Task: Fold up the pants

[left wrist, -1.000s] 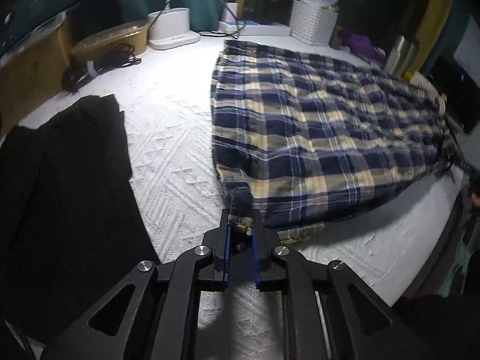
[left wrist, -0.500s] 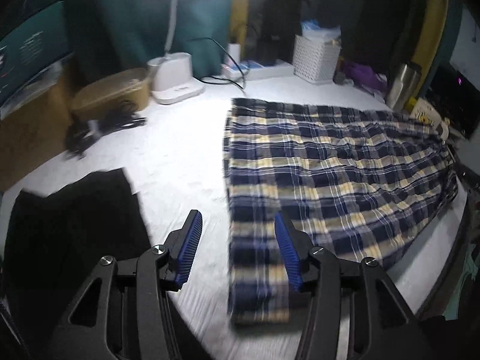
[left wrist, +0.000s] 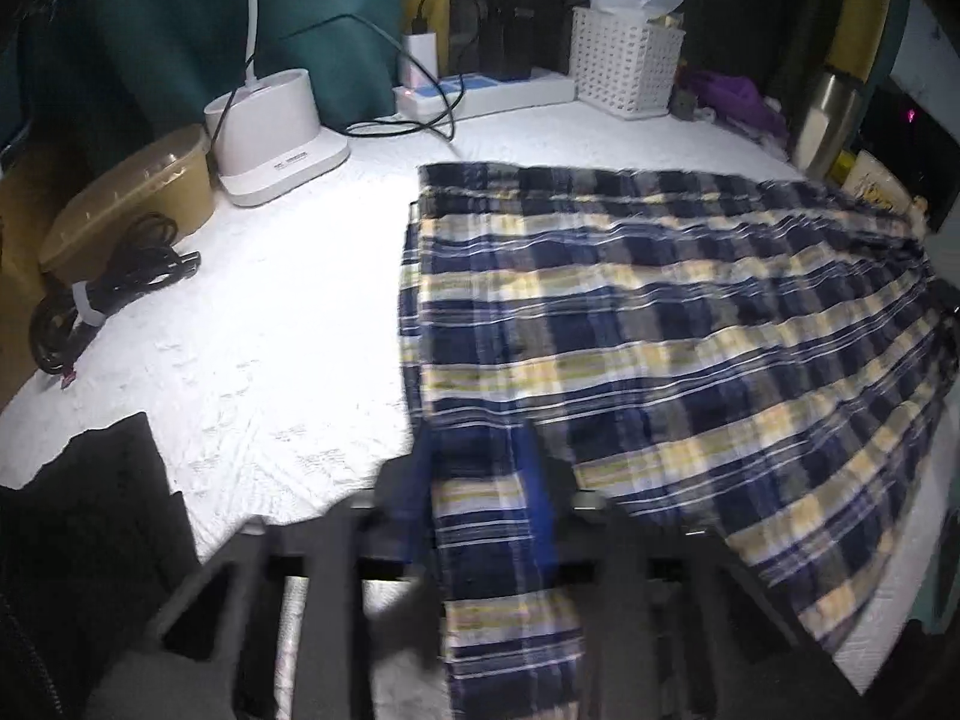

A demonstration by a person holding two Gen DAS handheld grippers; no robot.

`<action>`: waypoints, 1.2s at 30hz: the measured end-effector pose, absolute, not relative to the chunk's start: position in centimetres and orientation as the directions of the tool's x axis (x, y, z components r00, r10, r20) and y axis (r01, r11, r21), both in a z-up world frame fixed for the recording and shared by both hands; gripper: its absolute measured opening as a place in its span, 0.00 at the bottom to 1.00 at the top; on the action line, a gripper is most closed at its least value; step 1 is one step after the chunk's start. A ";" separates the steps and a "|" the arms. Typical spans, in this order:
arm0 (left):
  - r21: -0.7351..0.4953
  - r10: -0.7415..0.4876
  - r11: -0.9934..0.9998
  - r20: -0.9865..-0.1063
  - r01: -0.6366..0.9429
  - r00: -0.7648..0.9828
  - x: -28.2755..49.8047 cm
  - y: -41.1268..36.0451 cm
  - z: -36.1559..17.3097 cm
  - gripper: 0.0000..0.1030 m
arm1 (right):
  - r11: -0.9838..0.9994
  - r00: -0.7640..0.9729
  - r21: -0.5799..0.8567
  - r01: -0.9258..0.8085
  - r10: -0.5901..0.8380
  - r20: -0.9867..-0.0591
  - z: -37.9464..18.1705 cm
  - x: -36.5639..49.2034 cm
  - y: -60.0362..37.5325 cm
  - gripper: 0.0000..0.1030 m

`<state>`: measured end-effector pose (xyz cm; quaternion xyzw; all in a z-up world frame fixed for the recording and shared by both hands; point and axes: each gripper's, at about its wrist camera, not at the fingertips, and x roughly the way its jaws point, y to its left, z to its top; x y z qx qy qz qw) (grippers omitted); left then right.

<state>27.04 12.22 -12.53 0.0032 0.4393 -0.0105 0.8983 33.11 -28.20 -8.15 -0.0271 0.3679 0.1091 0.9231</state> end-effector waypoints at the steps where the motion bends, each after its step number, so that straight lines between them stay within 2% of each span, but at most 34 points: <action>1: 0.004 -0.015 1.000 -0.787 0.030 0.617 27.1 12.2 -12.6 0.06 | 0.974 0.700 0.031 -0.226 0.185 -0.690 -8.3 33.3 -28.0 0.71; 7: 0.004 0.016 1.000 -0.773 -0.020 0.635 26.7 13.1 -12.5 0.03 | 0.968 0.663 0.015 -0.250 0.183 -0.726 -9.6 34.7 -26.6 0.71; 10: -0.013 0.023 0.999 -0.774 -0.052 0.633 26.6 13.7 -12.3 0.03 | 0.968 0.657 0.003 -0.249 0.171 -0.734 -10.0 35.3 -26.3 0.76; 16: -0.092 -0.029 0.993 -0.780 -0.069 0.625 26.5 14.7 -10.6 0.05 | 0.971 0.669 -0.002 -0.240 0.163 -0.725 -9.2 36.1 -26.4 0.77; 19: -0.069 -0.013 0.996 -0.763 -0.060 0.646 27.4 15.0 -9.1 0.10 | 0.972 0.683 0.006 -0.236 0.170 -0.711 -8.5 36.4 -26.6 0.77; 20: -0.053 -0.003 0.997 -0.756 -0.056 0.654 27.9 15.0 -8.8 0.14 | 0.972 0.686 0.008 -0.236 0.173 -0.707 -8.3 36.6 -26.7 0.77; 21: -0.044 0.001 0.998 -0.757 -0.053 0.653 28.3 14.9 -8.6 0.24 | 0.972 0.687 0.010 -0.236 0.174 -0.706 -8.2 36.8 -26.7 0.77; 24: -0.043 -0.028 0.999 -0.753 -0.007 0.657 30.0 14.7 -8.4 0.34 | 0.973 0.684 0.018 -0.229 0.174 -0.709 -8.2 37.6 -26.8 0.77; 32: -0.026 -0.048 0.999 -0.789 0.045 0.613 34.7 13.4 -10.9 0.37 | 0.977 0.644 0.036 -0.211 0.166 -0.747 -9.8 40.4 -26.7 0.77; 36: 0.062 0.019 0.997 -0.781 0.047 0.625 35.8 13.1 -11.7 0.33 | 0.979 0.617 0.049 -0.198 0.163 -0.770 -10.5 42.2 -26.5 0.77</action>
